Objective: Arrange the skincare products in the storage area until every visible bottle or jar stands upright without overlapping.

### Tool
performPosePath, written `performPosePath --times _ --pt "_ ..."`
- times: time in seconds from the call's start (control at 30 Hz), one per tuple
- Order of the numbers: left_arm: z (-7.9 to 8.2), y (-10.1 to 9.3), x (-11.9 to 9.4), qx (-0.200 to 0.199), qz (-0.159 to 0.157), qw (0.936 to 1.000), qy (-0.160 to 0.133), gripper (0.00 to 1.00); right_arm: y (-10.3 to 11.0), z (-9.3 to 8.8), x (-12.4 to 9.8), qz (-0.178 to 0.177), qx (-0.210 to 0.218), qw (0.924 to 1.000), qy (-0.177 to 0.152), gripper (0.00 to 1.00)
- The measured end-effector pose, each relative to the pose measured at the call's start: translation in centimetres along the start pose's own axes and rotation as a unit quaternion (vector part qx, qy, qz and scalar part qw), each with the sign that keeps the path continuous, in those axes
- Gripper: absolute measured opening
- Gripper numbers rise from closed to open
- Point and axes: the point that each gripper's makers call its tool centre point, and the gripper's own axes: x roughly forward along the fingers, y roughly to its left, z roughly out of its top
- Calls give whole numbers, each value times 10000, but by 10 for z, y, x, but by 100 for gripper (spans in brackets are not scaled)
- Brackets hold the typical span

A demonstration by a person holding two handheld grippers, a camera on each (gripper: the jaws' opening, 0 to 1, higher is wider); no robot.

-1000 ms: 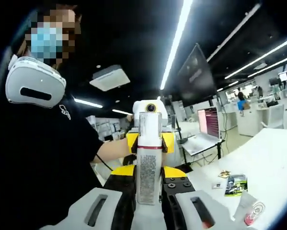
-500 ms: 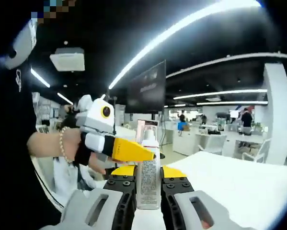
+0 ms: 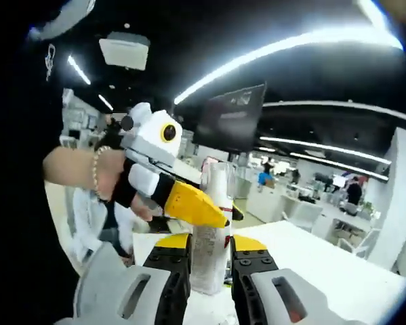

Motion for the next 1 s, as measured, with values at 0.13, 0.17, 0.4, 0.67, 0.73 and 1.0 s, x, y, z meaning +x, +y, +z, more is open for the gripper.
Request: performPosePath --times 0.13,0.17,0.4,0.67,0.73,1.0 --pt "10 -35 -3 260 -942 9952 16 16 20 14 -13 1127 747 9905 -269 15" --pt "11 -43 -3 366 -1155 9926 81 16 25 16 -17 1398 715 9872 -278 15" --pt "1 -59 3 839 -1489 9833 623 16 35 11 -20 1686 537 9842 -14 11" --pt "11 -12 15 -37 -74 9998 -193 26 -18 11 -16 -307 110 9993 -195 10" --pt "15 1 16 -365 381 9970 -574 34 -31 8 -15 -921 -83 9957 -80 10" --pt "5 26 19 -531 1528 9839 -759 23 -35 -8 -4 -2087 -433 9764 348 10"
